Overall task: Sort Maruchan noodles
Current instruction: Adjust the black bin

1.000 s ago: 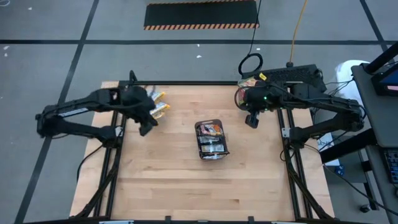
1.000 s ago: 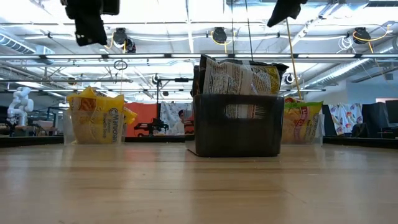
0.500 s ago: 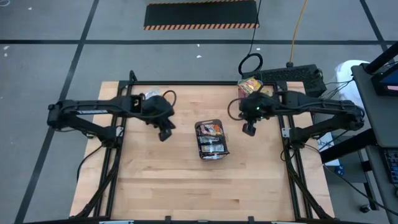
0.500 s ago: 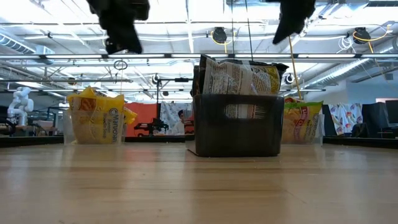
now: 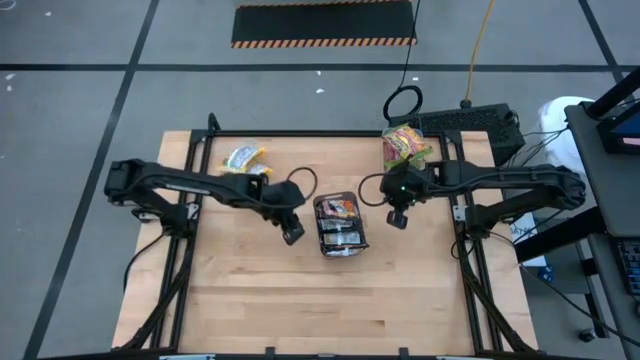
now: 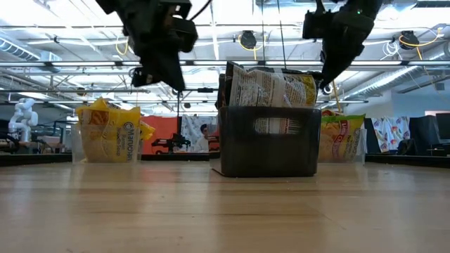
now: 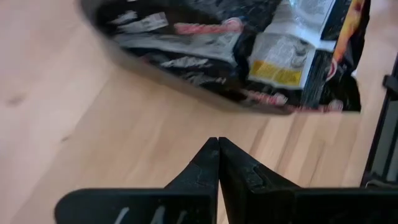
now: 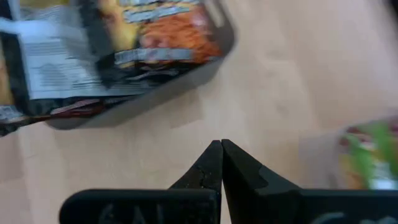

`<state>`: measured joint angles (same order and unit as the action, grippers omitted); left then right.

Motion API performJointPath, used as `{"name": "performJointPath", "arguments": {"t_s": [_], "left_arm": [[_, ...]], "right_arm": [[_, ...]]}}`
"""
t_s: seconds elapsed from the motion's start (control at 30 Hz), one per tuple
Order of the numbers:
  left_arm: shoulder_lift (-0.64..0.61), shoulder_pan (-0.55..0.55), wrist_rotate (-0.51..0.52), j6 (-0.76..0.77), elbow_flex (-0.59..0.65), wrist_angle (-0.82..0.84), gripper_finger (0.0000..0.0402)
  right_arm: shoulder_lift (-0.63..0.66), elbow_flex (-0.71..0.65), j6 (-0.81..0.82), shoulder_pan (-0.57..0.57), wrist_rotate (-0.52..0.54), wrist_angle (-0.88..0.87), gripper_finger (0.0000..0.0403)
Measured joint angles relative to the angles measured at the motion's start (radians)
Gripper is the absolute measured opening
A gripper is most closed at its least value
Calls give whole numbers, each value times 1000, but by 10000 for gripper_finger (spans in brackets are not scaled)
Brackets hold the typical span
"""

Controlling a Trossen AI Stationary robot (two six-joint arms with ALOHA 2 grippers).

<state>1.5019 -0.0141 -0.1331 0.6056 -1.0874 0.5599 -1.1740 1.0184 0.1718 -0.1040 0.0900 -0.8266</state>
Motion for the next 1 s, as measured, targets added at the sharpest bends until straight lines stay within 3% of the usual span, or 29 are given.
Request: {"name": "performJointPath", "arguments": {"t_s": [0.2,0.63,0.73,1.0], "left_arm": [[86,33,2,44,0,-118,9],[194,36,3,85,0,-143,10],[208,36,3,89,0,-174,10],[228,16,9,104,1,-222,10]], "right_arm": [[-1,-110,2,0,-146,186,0],[0,-225,70,-2,-150,247,0],[0,-239,82,-2,-194,268,0],[-4,-310,92,-2,-230,459,0]]}}
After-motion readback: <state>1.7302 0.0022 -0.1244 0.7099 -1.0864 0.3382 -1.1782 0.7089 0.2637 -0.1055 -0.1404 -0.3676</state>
